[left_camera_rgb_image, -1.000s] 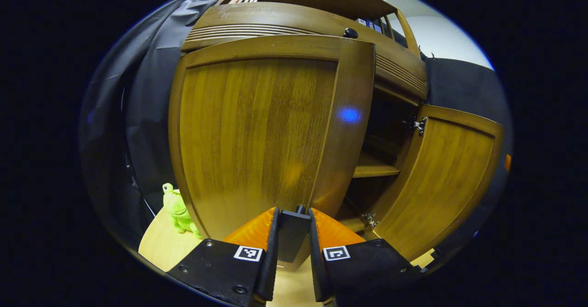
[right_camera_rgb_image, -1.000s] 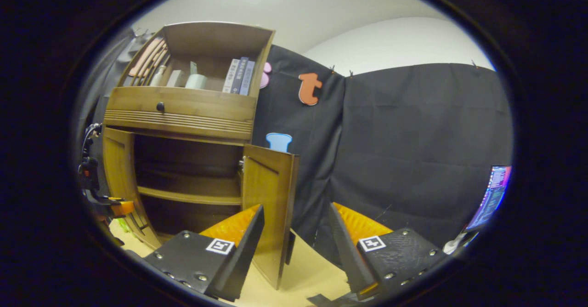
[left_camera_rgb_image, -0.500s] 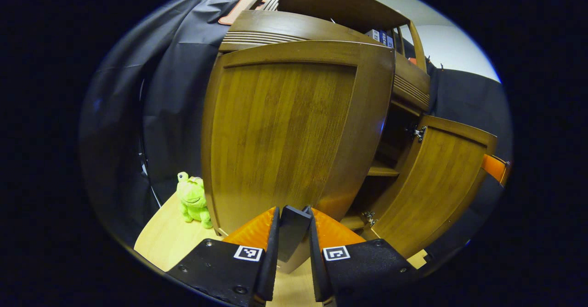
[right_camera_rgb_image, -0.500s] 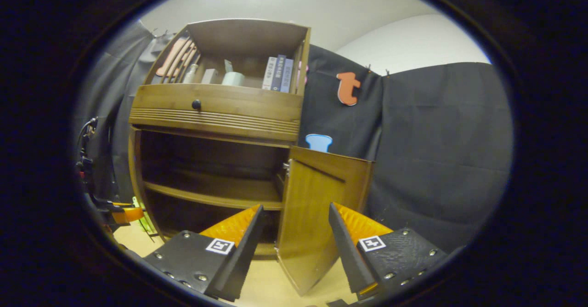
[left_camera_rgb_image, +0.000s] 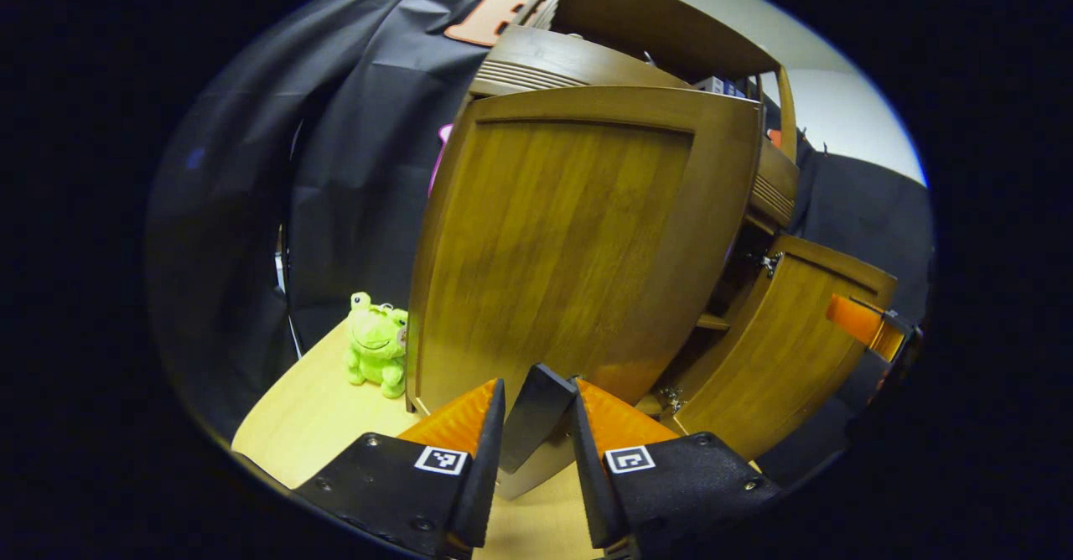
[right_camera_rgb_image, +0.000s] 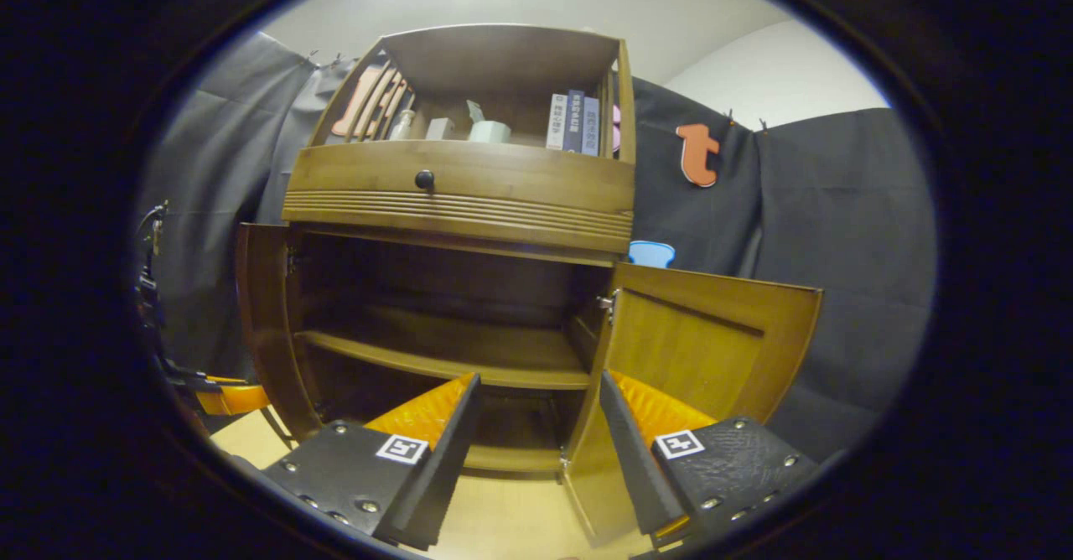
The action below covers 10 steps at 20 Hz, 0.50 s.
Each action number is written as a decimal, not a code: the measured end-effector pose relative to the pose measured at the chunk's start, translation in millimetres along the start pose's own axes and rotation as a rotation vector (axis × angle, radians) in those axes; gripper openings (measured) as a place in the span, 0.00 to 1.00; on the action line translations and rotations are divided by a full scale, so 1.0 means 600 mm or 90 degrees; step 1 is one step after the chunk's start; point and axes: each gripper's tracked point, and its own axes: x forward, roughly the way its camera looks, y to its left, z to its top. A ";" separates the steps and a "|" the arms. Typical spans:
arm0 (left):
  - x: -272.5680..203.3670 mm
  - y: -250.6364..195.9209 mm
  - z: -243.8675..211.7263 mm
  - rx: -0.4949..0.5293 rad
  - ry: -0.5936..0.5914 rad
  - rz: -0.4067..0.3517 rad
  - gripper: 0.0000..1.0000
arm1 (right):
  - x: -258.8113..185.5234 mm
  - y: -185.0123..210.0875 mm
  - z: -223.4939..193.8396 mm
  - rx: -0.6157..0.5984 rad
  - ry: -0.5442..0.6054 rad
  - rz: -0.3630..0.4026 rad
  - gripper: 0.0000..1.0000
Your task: Open the right door of the double-door shoe cabinet with the right hand, and open the left door with the left hand.
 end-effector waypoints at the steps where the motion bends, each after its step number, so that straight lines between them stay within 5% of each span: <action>1: -0.006 0.004 0.000 -0.008 0.001 -0.002 0.53 | 0.004 0.006 -0.001 0.001 0.001 0.007 0.83; 10: -0.043 0.055 0.011 0.060 -0.001 0.048 0.67 | 0.026 0.050 -0.010 0.017 0.012 0.050 0.80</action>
